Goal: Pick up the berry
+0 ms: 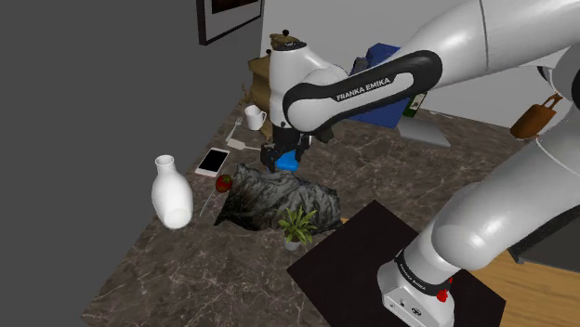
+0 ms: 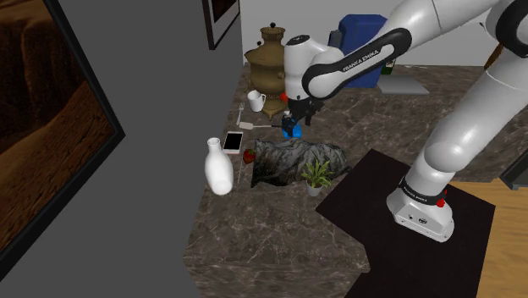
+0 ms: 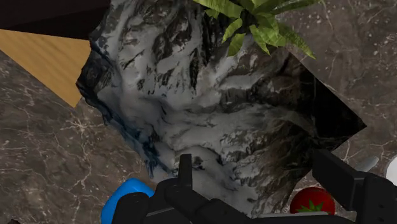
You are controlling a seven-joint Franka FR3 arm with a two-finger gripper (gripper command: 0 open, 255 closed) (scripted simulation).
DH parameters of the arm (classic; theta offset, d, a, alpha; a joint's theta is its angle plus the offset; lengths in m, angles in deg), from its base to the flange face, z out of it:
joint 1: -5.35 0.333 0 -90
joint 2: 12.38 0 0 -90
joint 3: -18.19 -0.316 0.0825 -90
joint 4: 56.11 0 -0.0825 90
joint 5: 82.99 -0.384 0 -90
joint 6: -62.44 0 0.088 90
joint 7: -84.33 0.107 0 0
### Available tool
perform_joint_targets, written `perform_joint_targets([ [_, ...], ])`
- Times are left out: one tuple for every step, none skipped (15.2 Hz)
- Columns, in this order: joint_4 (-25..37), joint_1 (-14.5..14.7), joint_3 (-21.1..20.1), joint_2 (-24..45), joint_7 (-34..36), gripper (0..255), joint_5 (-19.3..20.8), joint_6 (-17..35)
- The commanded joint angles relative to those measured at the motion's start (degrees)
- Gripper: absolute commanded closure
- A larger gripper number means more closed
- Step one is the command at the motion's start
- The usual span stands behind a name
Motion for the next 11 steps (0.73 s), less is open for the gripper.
perform_joint_targets([
  [2.33, -0.16, -1.01, 4.64, 3.23, 0, 2.73, 2.55],
  [3.69, -0.13, -1.35, 6.99, 4.88, 0, 4.28, 3.54],
  [5.14, -0.03, -1.61, 9.34, 6.55, 0, 5.90, 4.41],
  [6.68, 0.17, -1.75, 11.70, 8.22, 0, 7.57, 5.16],
  [8.30, 0.48, -1.77, 14.05, 9.87, 0, 9.27, 5.81],
  [10.01, 0.88, -1.69, 16.40, 11.48, 0, 10.97, 6.34],
  [11.79, 1.35, -1.52, 18.74, 13.03, 0, 12.65, 6.77],
  [13.67, 1.91, -1.26, 21.05, 14.51, 0, 14.28, 7.10],
  [15.62, 2.56, -0.91, 23.35, 15.90, 0, 15.84, 7.34],
  [17.65, 3.27, -0.49, 25.63, 17.20, 0, 17.31, 7.51],
  [19.76, 4.03, -0.02, 27.89, 18.40, 0, 18.70, 7.60],
])
